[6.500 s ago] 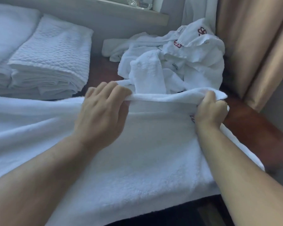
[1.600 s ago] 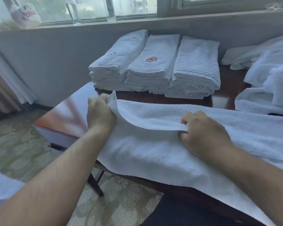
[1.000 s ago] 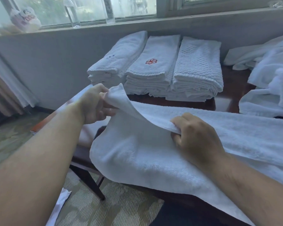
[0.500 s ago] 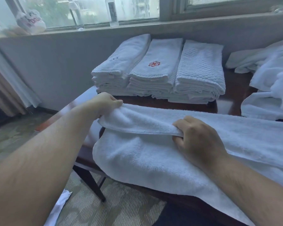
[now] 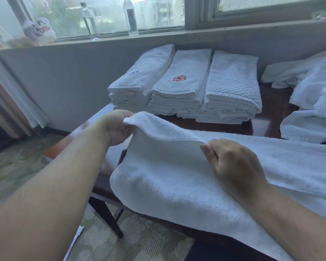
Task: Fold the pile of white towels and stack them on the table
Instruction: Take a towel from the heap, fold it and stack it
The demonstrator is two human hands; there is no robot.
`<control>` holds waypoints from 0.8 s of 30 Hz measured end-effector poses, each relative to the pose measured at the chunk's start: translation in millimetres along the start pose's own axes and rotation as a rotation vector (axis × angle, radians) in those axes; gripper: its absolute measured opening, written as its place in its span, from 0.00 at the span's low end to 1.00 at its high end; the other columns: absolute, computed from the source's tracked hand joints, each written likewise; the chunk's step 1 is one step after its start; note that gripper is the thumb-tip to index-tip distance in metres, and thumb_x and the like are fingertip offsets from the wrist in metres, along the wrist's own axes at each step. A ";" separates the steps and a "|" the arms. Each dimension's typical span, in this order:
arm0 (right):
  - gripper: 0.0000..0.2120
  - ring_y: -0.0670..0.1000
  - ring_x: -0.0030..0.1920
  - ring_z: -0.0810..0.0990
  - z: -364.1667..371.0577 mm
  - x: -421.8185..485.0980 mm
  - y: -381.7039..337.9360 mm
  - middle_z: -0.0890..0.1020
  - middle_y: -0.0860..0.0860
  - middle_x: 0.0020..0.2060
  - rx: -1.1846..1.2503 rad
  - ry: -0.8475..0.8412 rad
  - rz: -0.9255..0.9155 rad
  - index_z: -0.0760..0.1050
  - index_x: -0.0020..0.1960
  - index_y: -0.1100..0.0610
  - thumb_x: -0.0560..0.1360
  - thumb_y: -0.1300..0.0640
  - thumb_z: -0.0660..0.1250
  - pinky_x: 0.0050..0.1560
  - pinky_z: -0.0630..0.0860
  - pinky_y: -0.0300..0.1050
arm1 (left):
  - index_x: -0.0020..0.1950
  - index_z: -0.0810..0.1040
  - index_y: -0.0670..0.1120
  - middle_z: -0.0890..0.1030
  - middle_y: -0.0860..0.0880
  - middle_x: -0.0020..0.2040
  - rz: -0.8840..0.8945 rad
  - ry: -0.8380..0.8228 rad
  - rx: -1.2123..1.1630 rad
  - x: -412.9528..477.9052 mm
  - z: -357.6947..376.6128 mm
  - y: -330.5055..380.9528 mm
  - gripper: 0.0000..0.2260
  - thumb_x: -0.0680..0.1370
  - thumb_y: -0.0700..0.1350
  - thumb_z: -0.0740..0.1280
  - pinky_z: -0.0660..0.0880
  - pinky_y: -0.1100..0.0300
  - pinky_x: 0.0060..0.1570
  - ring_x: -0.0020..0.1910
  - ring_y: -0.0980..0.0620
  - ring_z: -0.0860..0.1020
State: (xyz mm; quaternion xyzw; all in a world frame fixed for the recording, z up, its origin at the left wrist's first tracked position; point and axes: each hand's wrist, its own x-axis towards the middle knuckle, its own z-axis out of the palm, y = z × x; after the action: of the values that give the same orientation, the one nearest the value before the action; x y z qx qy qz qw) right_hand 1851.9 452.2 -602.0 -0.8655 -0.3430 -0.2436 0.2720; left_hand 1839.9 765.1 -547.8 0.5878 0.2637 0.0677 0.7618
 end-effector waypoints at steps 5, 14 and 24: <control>0.21 0.55 0.28 0.67 -1.6 -1.0 -0.4 0.68 0.48 0.27 0.007 0.003 0.035 0.63 0.35 0.54 0.83 0.45 0.52 0.31 0.56 0.45 | 0.50 0.86 0.42 0.86 0.45 0.50 -0.036 -0.001 0.333 -9.7 -26.6 1.2 0.18 0.72 0.39 0.57 0.79 0.56 0.39 0.41 0.48 0.83; 0.20 0.56 0.30 0.66 -2.0 -0.2 -1.5 0.67 0.47 0.28 0.023 -0.098 0.027 0.62 0.35 0.54 0.83 0.45 0.53 0.33 0.54 0.48 | 0.64 0.79 0.51 0.80 0.47 0.65 0.151 -0.035 0.538 -12.1 -42.3 -27.0 0.22 0.71 0.40 0.64 0.69 0.48 0.72 0.65 0.47 0.78; 0.20 0.53 0.28 0.64 0.6 0.5 0.2 0.65 0.45 0.26 -0.009 -0.055 0.052 0.59 0.35 0.51 0.83 0.45 0.53 0.31 0.53 0.46 | 0.60 0.83 0.53 0.85 0.49 0.52 0.202 -0.431 0.824 -15.0 -49.7 -25.2 0.23 0.69 0.37 0.64 0.74 0.57 0.55 0.52 0.52 0.80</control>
State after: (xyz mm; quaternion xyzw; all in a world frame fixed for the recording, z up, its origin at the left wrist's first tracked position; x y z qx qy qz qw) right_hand 1852.5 452.7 -602.1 -0.8816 -0.3266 -0.2141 0.2649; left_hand 1798.0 794.1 -574.9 0.8644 0.0461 -0.0921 0.4921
